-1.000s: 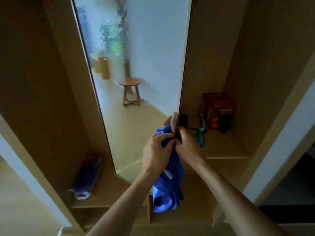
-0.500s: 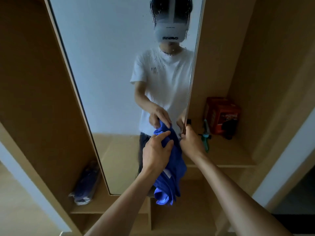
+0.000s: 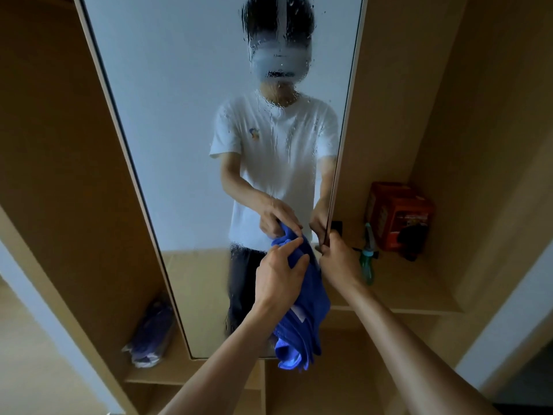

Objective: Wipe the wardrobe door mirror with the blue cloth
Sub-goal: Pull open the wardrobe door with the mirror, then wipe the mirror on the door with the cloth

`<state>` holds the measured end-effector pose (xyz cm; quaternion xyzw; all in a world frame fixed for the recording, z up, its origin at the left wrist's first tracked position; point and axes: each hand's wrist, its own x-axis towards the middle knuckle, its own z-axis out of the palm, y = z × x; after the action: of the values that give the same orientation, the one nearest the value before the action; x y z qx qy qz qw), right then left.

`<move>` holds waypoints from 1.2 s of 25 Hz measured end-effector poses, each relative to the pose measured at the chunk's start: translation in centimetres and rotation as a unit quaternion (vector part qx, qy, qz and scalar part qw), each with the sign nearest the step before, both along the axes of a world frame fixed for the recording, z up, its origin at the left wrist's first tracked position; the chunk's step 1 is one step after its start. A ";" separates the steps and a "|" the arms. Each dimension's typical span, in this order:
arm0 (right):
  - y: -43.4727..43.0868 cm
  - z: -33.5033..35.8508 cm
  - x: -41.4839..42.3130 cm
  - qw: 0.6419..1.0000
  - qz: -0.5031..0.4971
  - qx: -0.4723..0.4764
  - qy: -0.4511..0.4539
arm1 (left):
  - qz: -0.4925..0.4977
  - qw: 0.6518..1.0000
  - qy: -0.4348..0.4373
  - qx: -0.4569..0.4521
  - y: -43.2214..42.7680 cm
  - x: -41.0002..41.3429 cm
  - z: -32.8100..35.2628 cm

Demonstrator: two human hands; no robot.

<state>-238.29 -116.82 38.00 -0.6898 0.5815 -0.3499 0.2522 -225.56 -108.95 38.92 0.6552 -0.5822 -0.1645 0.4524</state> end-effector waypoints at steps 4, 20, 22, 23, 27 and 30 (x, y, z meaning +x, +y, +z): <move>0.7 -0.1 -0.1 0.999 0.003 -0.039 0.012 | -0.003 1.000 0.022 -0.012 0.7 0.9 -0.5; 1.1 -1.3 2.0 0.995 -0.075 -0.056 0.036 | 0.291 0.948 0.130 0.010 5.3 13.0 -0.5; 1.0 -1.3 2.0 0.995 -0.078 -0.049 0.034 | 0.300 0.947 0.110 0.041 5.2 14.5 -0.1; 1.0 -1.3 2.0 0.995 -0.080 -0.047 0.031 | 0.295 0.949 0.097 0.056 5.0 15.0 0.1; 1.1 -1.4 2.3 0.994 -0.097 -0.044 0.022 | 0.257 0.961 0.063 0.075 4.1 16.0 0.5; 0.8 -1.2 2.7 0.993 -0.110 -0.032 0.020 | 0.248 0.964 0.064 0.070 3.4 16.3 0.2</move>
<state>-235.61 -116.04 36.77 -0.6360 0.6476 -0.3799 0.1781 -209.28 -105.53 39.10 0.7970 -0.3586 -0.1293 0.4684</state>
